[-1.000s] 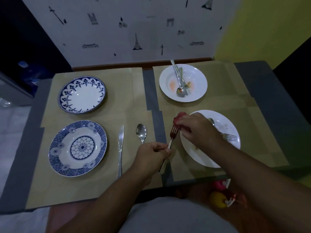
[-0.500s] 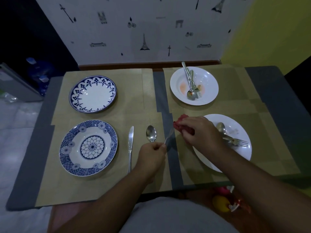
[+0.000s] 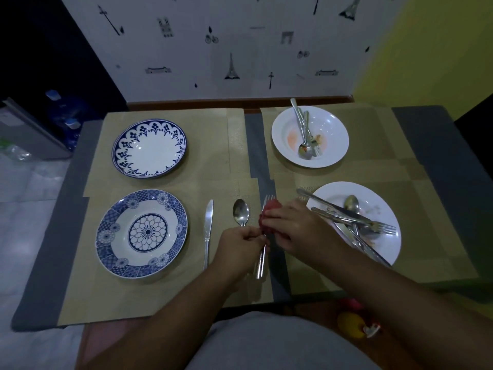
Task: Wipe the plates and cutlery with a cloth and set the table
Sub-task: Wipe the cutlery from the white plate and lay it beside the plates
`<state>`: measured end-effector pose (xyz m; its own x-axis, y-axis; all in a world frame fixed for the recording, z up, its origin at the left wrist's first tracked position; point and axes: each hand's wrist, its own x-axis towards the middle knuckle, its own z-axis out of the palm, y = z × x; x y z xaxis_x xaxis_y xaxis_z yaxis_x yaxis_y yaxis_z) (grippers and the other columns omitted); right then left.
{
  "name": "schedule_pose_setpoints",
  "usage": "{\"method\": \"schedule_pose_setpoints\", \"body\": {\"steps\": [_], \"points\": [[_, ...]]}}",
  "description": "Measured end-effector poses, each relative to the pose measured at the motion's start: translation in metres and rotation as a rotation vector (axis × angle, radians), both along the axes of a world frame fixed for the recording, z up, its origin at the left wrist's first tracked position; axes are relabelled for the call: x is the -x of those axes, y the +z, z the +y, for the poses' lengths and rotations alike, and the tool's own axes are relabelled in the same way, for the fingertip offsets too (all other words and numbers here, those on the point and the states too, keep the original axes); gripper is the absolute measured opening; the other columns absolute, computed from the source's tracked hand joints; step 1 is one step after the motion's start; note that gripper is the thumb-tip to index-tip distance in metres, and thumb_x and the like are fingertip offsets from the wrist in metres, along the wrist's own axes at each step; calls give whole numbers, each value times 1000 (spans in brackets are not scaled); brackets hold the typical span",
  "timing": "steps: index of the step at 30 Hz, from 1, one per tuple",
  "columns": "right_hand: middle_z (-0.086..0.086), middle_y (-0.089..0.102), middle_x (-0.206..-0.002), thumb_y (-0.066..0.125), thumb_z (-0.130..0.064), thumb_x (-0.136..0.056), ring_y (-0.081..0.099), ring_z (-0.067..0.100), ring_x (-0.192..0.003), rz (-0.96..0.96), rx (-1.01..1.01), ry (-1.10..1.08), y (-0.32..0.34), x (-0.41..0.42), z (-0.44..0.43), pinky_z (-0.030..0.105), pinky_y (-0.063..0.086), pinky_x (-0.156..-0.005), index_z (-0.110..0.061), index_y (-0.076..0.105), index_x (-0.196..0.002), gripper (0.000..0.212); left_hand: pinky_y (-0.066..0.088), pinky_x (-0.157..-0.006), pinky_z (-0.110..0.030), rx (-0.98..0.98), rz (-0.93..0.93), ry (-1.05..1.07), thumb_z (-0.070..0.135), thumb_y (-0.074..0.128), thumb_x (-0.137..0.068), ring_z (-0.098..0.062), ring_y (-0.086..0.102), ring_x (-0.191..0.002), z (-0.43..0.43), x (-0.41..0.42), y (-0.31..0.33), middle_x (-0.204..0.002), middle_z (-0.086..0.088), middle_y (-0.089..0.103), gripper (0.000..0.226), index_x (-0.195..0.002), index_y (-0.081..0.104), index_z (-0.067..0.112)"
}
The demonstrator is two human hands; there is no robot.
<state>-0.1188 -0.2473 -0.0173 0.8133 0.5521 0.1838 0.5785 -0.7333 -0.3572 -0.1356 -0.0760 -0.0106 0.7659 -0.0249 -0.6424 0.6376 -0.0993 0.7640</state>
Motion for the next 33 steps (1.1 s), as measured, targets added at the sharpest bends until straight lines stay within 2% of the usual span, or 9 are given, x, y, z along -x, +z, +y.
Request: {"method": "schedule_pose_setpoints", "body": {"steps": [5, 11, 13, 15, 18, 21, 28, 30, 33], "points": [[-3, 69, -118, 73, -11, -79, 53, 22, -98, 24, -54, -211, 2, -25, -8, 42, 49, -83, -18, 71, -115, 36, 56, -60, -20, -26, -59, -30, 0, 66, -91, -18, 68, -69, 8, -1, 3, -84, -17, 76, 20, -84, 77, 15], [1, 72, -106, 77, -12, -73, 57, 22, -88, -48, 23, 102, 13, -2, 5, 34, 50, -77, -14, 74, -104, 31, 50, -56, -9, -57, -145, -62, -1, 66, -91, -2, 67, -60, 8, 0, 4, -81, -12, 77, 24, -82, 76, 18], [-1, 71, -110, 74, -14, -76, 55, 21, -92, -2, 15, 38, 9, -14, 5, 33, 49, -79, -16, 73, -107, 31, 51, -56, -9, -81, -156, -52, -2, 65, -91, -3, 66, -59, 10, -1, 4, -81, -13, 77, 24, -80, 76, 17], [-4, 69, -114, 69, -15, -81, 54, 21, -98, 44, 25, -72, 5, -31, 3, 35, 47, -84, -19, 71, -110, 29, 52, -56, -14, -74, -152, -27, -4, 64, -91, -13, 66, -63, 14, -2, 2, -81, -20, 75, 24, -79, 76, 13], [-5, 70, -113, 68, -14, -83, 56, 22, -99, 62, 44, -147, 1, -51, -3, 37, 45, -86, -19, 72, -109, 27, 57, -59, -22, 34, -86, 13, -3, 64, -91, -21, 67, -67, 14, 1, 0, -82, -24, 74, 20, -82, 77, 9], [-4, 71, -110, 68, -13, -81, 59, 23, -97, 73, 66, -143, -4, -55, -7, 39, 45, -86, -19, 72, -106, 26, 58, -64, -30, 160, 26, 46, 2, 66, -93, -21, 70, -70, 13, 5, -6, -77, -14, 73, 13, -96, 78, 6], [-7, 70, -112, 67, -17, -83, 57, 20, -98, 104, 50, -140, -8, -53, -2, 39, 46, -85, -21, 71, -111, 28, 57, -71, -26, 369, 131, 165, -1, 67, -92, -18, 67, -78, 22, 3, -15, -89, -11, 74, 19, -107, 74, 7], [-8, 69, -114, 67, -18, -83, 57, 19, -99, 122, 45, -137, -8, -54, 1, 40, 46, -85, -23, 70, -114, 31, 59, -70, -27, 341, 115, 193, -1, 71, -88, -18, 68, -76, 26, 4, -24, -90, -11, 74, 24, -111, 73, 6], [-7, 69, -114, 70, -17, -83, 55, 19, -99, 130, 12, -141, -6, -49, 7, 37, 47, -84, -22, 70, -114, 32, 58, -76, -33, 166, 31, 218, 2, 74, -87, -20, 73, -78, 36, 7, -42, -91, -8, 78, 25, -111, 75, 9]]}}
